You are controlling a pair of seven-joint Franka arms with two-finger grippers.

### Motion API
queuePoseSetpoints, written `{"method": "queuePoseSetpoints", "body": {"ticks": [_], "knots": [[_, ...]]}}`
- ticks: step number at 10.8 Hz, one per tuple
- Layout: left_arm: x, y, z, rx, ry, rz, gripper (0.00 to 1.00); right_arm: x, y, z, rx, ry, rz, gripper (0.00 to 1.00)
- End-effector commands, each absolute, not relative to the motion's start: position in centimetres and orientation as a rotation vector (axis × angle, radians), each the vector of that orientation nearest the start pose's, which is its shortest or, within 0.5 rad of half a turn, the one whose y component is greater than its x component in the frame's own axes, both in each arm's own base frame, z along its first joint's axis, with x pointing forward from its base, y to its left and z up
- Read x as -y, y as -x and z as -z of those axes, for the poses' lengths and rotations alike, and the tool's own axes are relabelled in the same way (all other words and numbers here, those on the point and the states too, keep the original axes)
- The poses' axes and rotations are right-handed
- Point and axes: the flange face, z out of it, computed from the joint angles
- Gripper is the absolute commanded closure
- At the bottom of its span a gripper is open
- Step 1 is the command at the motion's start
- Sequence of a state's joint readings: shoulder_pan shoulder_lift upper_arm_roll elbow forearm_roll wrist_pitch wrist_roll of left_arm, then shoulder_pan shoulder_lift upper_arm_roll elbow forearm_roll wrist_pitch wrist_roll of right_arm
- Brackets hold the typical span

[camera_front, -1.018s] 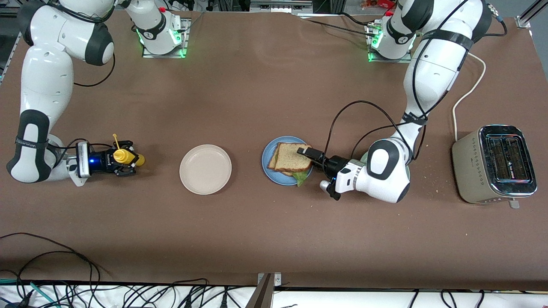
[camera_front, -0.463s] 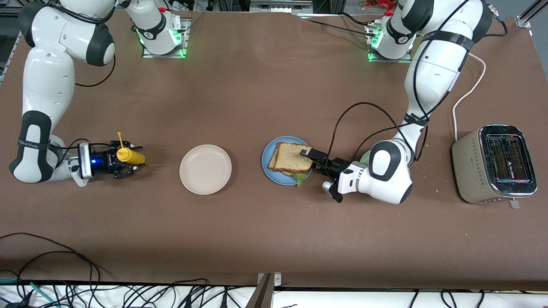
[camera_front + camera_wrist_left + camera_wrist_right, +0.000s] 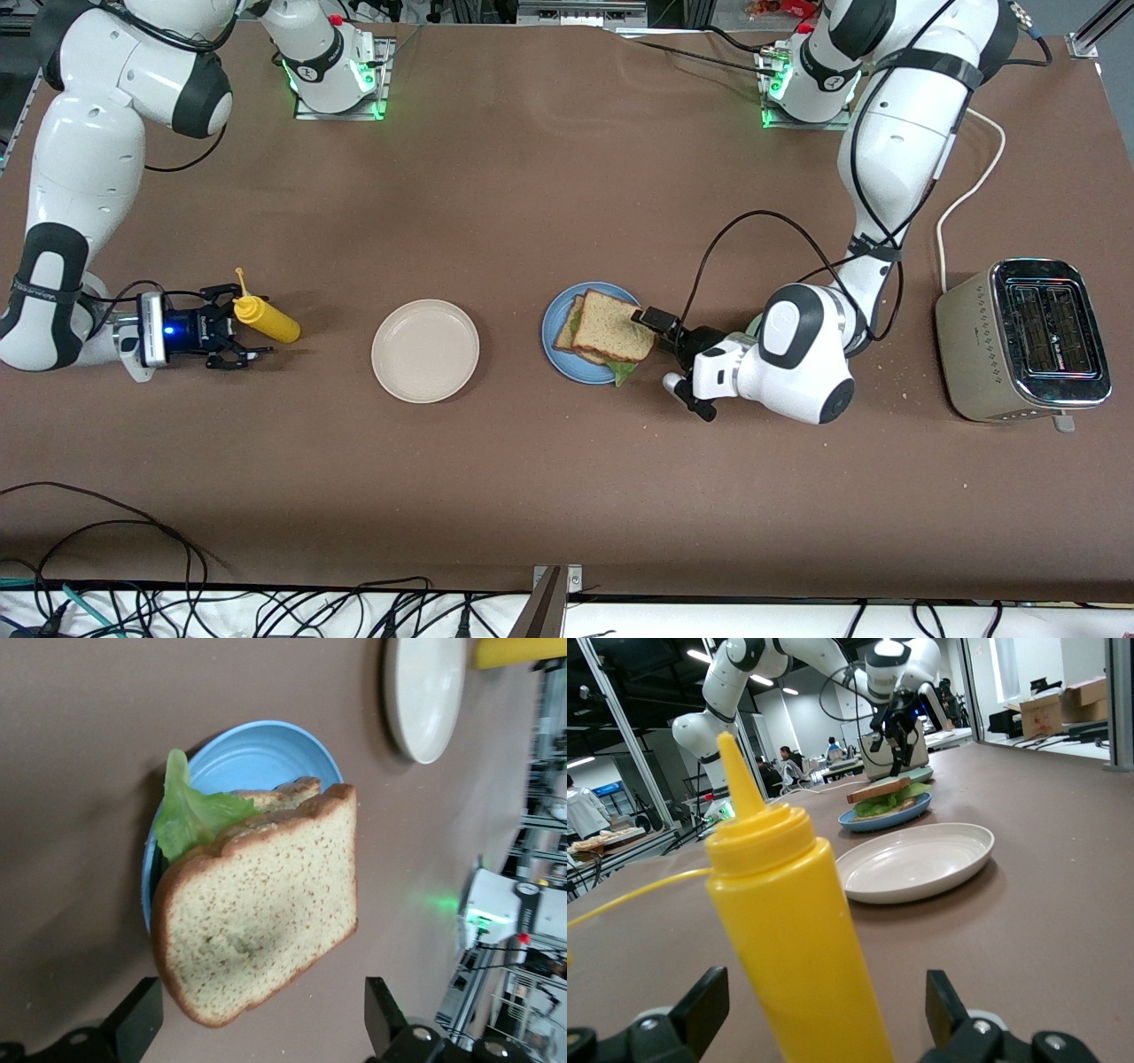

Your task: Make sandwich in blue plate with both arms

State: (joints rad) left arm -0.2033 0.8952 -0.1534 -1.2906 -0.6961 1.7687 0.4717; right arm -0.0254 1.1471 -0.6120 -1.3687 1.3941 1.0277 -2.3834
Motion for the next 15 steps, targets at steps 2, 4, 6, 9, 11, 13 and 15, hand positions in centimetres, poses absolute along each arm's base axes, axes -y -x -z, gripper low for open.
{"method": "queuePoseSetpoints", "body": {"ticks": [2,4,6,9,11,13,15], "knots": [[29.0,-65.7,-24.7,0.547,-2.4,0.443,0.0,21.0,-58.9,-11.2,1.23,1.442,0.741,0.01],[27.1,-66.6,-28.2,0.581,-2.488,0.39,0.0,22.8,-59.0,-13.9,1.232,1.487,0.703,0.02],[26.5,-66.2,-32.6,0.516,-2.662,0.381,0.0,24.5,-60.3,-19.3,1.205,1.58,0.576,0.03],[25.3,-64.7,-40.4,0.512,-2.879,0.37,0.0,24.9,-62.3,-28.7,1.105,1.732,0.375,0.03],[22.8,-62.8,-46.8,0.557,-3.002,0.312,0.0,23.6,-63.3,-34.5,0.992,1.826,0.249,0.03],[18.8,-59.7,-52.5,0.493,-3.066,0.22,0.0,20.5,-64.1,-36.8,0.887,1.823,0.154,0.03],[12.2,-58.5,-55.3,0.349,-3.085,0.176,0.0,14.3,-66.1,-34.4,0.88,1.675,0.146,0.04]]}}
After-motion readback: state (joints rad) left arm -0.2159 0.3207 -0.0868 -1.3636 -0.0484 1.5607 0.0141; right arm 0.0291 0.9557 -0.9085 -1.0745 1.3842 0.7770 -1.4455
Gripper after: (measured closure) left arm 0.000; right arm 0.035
